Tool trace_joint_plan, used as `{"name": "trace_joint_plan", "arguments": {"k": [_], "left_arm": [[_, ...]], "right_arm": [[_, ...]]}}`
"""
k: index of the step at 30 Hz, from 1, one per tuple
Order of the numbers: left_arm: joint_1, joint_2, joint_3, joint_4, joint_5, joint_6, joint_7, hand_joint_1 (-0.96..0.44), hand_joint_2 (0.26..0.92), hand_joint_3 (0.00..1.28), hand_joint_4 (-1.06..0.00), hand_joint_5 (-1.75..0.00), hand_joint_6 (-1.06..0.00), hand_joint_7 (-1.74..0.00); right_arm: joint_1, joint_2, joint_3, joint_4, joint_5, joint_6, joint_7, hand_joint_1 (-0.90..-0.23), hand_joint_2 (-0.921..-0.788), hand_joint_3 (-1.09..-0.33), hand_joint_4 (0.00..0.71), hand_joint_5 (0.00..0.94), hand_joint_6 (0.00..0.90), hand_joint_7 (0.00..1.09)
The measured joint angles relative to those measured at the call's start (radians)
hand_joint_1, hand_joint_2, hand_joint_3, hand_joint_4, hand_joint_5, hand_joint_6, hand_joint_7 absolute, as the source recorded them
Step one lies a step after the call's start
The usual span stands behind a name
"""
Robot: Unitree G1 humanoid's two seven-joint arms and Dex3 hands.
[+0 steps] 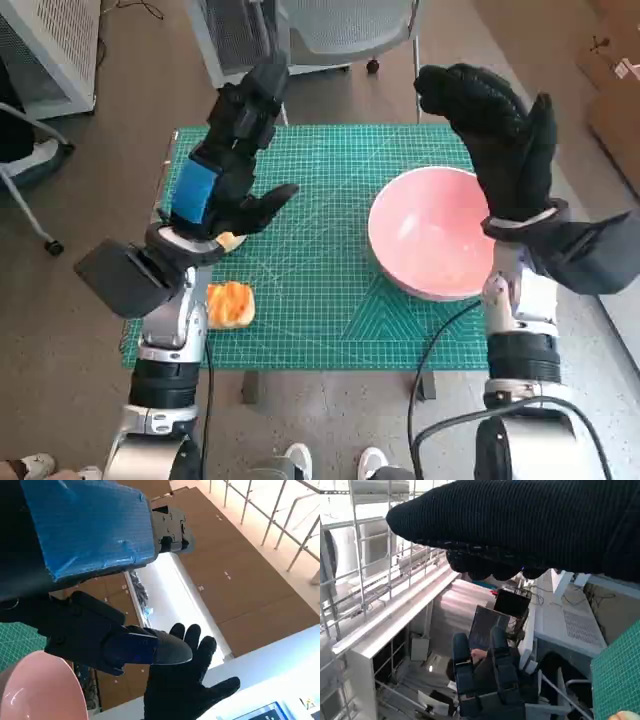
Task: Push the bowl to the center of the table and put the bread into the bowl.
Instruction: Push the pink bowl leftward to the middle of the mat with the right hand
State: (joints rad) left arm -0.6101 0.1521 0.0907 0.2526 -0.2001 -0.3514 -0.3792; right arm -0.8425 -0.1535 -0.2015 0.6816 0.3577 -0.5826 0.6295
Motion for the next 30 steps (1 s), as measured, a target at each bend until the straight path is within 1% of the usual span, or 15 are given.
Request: {"name": "trace_joint_plan", "arguments": {"k": [14, 23, 27, 30], "left_arm": [[0.000, 0.002, 0.000, -0.006, -0.003, 0.004, -0.002, -0.58, 0.921, 0.28, -0.05, 0.00, 0.00, -0.41], [0.002, 0.013, 0.006, -0.060, -0.024, 0.041, -0.010, -0.58, 0.921, 0.31, -0.04, 0.00, 0.00, -0.39], [0.003, 0.017, 0.009, -0.075, -0.039, 0.053, -0.010, -0.57, 0.920, 0.32, -0.04, 0.00, 0.00, -0.39], [0.005, 0.018, 0.009, -0.077, -0.043, 0.058, -0.010, -0.57, 0.918, 0.33, -0.04, 0.00, 0.00, -0.40]], "right_arm": [[0.000, 0.002, 0.002, -0.012, -0.001, 0.015, -0.003, -0.609, -0.921, -0.747, 0.353, 0.002, 0.489, 0.01], [0.001, 0.023, 0.022, -0.056, -0.014, 0.020, -0.047, -0.620, -0.921, -0.757, 0.348, 0.001, 0.484, 0.00], [0.001, 0.029, 0.032, -0.067, -0.028, 0.029, -0.067, -0.622, -0.921, -0.750, 0.350, 0.002, 0.486, 0.00], [0.003, 0.033, 0.036, -0.077, -0.031, 0.035, -0.076, -0.624, -0.921, -0.744, 0.351, 0.002, 0.487, 0.00]]}}
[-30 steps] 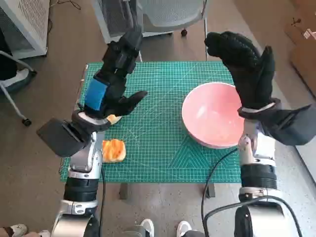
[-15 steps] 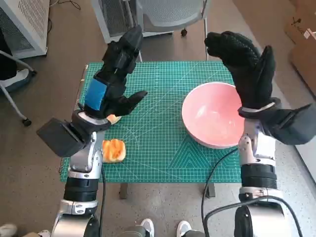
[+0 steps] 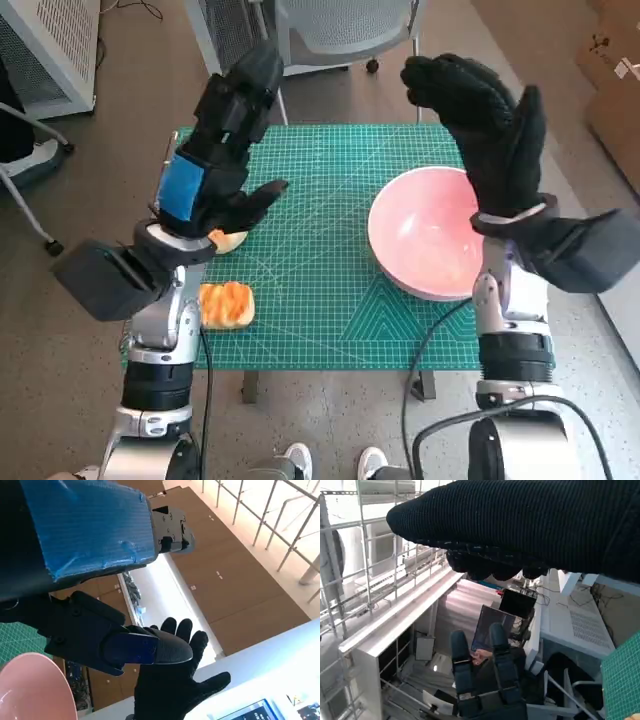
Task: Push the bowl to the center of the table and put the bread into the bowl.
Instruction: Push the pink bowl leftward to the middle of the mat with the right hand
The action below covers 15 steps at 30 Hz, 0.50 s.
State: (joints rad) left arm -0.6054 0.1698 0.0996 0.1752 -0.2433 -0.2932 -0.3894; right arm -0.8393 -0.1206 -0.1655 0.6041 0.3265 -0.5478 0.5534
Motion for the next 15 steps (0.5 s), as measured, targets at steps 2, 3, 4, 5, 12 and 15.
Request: {"name": "trace_joint_plan", "arguments": {"k": [2, 3, 4, 5, 12, 15], "left_arm": [[0.002, 0.000, 0.000, 0.000, -0.001, 0.001, 0.000, -0.57, 0.918, 0.33, -0.04, 0.00, 0.00, -0.40], [0.004, 0.000, 0.000, 0.000, -0.001, 0.002, 0.000, -0.57, 0.917, 0.33, -0.04, 0.00, 0.00, -0.40], [0.004, 0.000, 0.000, 0.000, -0.001, 0.002, 0.000, -0.57, 0.917, 0.33, -0.04, 0.00, 0.00, -0.40], [0.005, 0.000, 0.000, 0.000, -0.002, 0.003, 0.000, -0.57, 0.917, 0.33, -0.04, 0.00, 0.00, -0.40], [0.007, -0.001, 0.000, -0.005, -0.004, 0.009, 0.002, -0.57, 0.917, 0.33, -0.04, 0.00, 0.00, -0.41], [0.009, -0.001, 0.000, -0.009, -0.005, 0.013, 0.004, -0.57, 0.916, 0.33, -0.04, 0.00, 0.00, -0.41]], "right_arm": [[0.001, 0.002, 0.003, -0.004, -0.001, 0.002, -0.003, -0.624, -0.921, -0.741, 0.352, 0.002, 0.488, 0.00], [0.002, 0.003, 0.004, -0.006, -0.001, 0.003, -0.003, -0.625, -0.921, -0.740, 0.352, 0.002, 0.488, 0.00], [0.002, 0.003, 0.004, -0.008, -0.001, 0.004, -0.004, -0.624, -0.921, -0.739, 0.352, 0.002, 0.488, 0.00], [0.003, 0.003, 0.005, -0.010, -0.001, 0.006, -0.005, -0.623, -0.921, -0.738, 0.352, 0.002, 0.488, 0.00], [0.011, 0.003, 0.008, -0.023, -0.001, 0.017, -0.014, -0.619, -0.921, -0.734, 0.354, 0.003, 0.488, 0.00], [0.018, 0.003, 0.009, -0.028, -0.001, 0.019, -0.017, -0.619, -0.921, -0.733, 0.355, 0.003, 0.489, 0.00]]}}
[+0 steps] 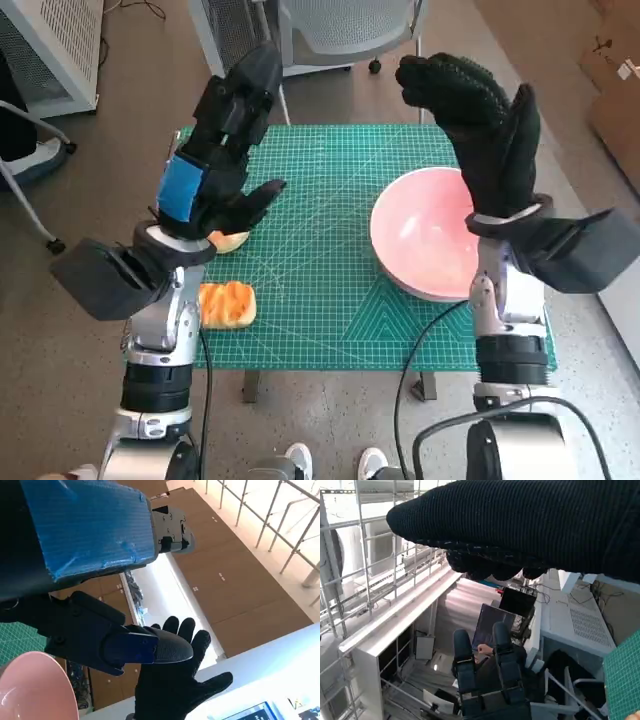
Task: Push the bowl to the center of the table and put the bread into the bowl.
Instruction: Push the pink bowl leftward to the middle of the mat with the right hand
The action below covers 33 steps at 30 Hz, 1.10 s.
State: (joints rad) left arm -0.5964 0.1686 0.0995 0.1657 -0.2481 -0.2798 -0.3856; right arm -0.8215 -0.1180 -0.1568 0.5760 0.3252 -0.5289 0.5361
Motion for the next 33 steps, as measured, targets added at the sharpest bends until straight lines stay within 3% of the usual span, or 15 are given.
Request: {"name": "trace_joint_plan", "arguments": {"k": [10, 15, 21, 25, 33], "left_arm": [[0.013, -0.001, 0.000, -0.013, -0.001, 0.010, 0.006, -0.57, 0.915, 0.33, -0.04, 0.00, 0.00, -0.41], [0.015, -0.003, -0.001, -0.019, -0.001, 0.011, 0.006, -0.57, 0.914, 0.33, -0.04, 0.00, 0.00, -0.41], [0.021, -0.002, 0.002, -0.027, -0.001, 0.011, 0.007, -0.56, 0.913, 0.33, -0.04, 0.00, 0.00, -0.42], [0.027, -0.002, 0.002, -0.028, 0.000, 0.011, 0.008, -0.56, 0.912, 0.33, -0.04, 0.00, 0.00, -0.42], [0.028, 0.000, 0.003, -0.028, 0.002, 0.011, 0.014, -0.56, 0.910, 0.33, -0.04, 0.00, 0.00, -0.42]], "right_arm": [[0.007, -0.004, -0.005, 0.000, 0.003, 0.000, 0.001, -0.622, -0.921, -0.726, 0.358, 0.003, 0.494, 0.01], [0.007, -0.033, -0.028, 0.022, 0.018, -0.001, 0.022, -0.623, -0.921, -0.718, 0.349, 0.001, 0.480, 0.00], [0.006, -0.093, -0.075, 0.067, 0.034, -0.010, 0.058, -0.621, -0.921, -0.755, 0.302, 0.000, 0.430, 0.00], [0.005, -0.152, -0.115, 0.107, 0.035, -0.030, 0.062, -0.619, -0.921, -0.779, 0.282, 0.000, 0.412, 0.00], [-0.034, -0.258, -0.190, 0.303, 0.021, -0.137, 0.028, -0.626, -0.921, -0.800, 0.273, 0.001, 0.404, 0.00]]}}
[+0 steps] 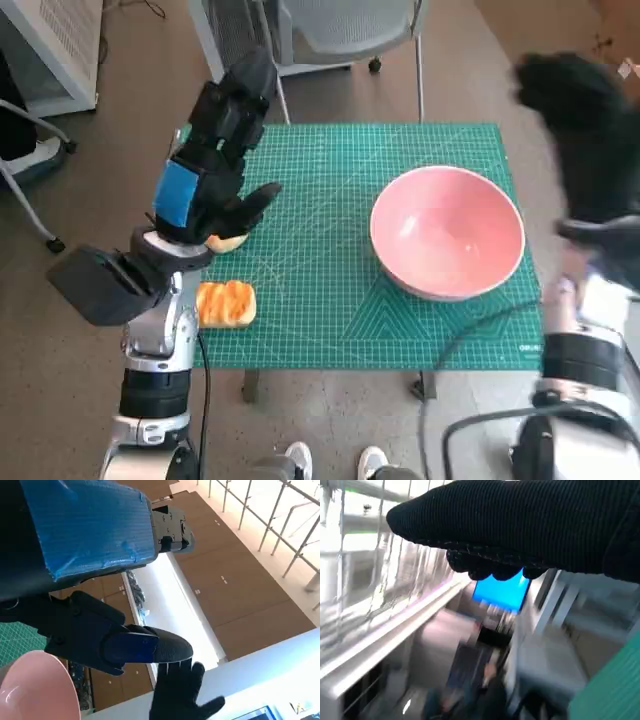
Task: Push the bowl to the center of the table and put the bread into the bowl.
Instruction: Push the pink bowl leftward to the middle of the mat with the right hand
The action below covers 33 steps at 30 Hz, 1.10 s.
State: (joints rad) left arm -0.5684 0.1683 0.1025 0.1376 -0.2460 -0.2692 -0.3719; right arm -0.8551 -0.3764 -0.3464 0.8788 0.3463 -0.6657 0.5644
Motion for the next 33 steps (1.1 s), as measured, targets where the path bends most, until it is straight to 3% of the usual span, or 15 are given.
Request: {"name": "trace_joint_plan", "arguments": {"k": [4, 11, 19, 33], "left_arm": [[0.000, 0.000, 0.000, 0.000, 0.002, 0.000, 0.002, -0.55, 0.909, 0.33, -0.04, 0.00, 0.00, -0.42], [0.000, 0.000, 0.000, 0.001, 0.002, 0.000, 0.002, -0.56, 0.907, 0.33, -0.04, 0.00, 0.00, -0.43], [0.000, 0.000, 0.000, 0.001, 0.002, 0.001, 0.002, -0.56, 0.907, 0.33, -0.04, 0.00, 0.00, -0.43], [0.003, 0.016, 0.005, -0.002, 0.000, 0.011, -0.001, -0.56, 0.907, 0.33, -0.04, 0.00, 0.00, -0.43]], "right_arm": [[-0.028, -0.043, -0.025, 0.116, -0.004, -0.031, -0.038, -0.632, -0.921, -0.799, 0.276, 0.003, 0.420, 0.01], [-0.060, -0.085, -0.040, 0.267, -0.040, -0.028, -0.119, -0.646, -0.921, -0.793, 0.285, 0.006, 0.433, 0.01], [-0.067, -0.093, -0.038, 0.352, -0.076, 0.030, -0.187, -0.626, -0.921, -0.804, 0.285, 0.003, 0.427, 0.01], [-0.048, -0.097, -0.044, 0.428, -0.118, 0.205, -0.272, -0.556, -0.921, -0.846, 0.273, 0.001, 0.420, 0.00]]}}
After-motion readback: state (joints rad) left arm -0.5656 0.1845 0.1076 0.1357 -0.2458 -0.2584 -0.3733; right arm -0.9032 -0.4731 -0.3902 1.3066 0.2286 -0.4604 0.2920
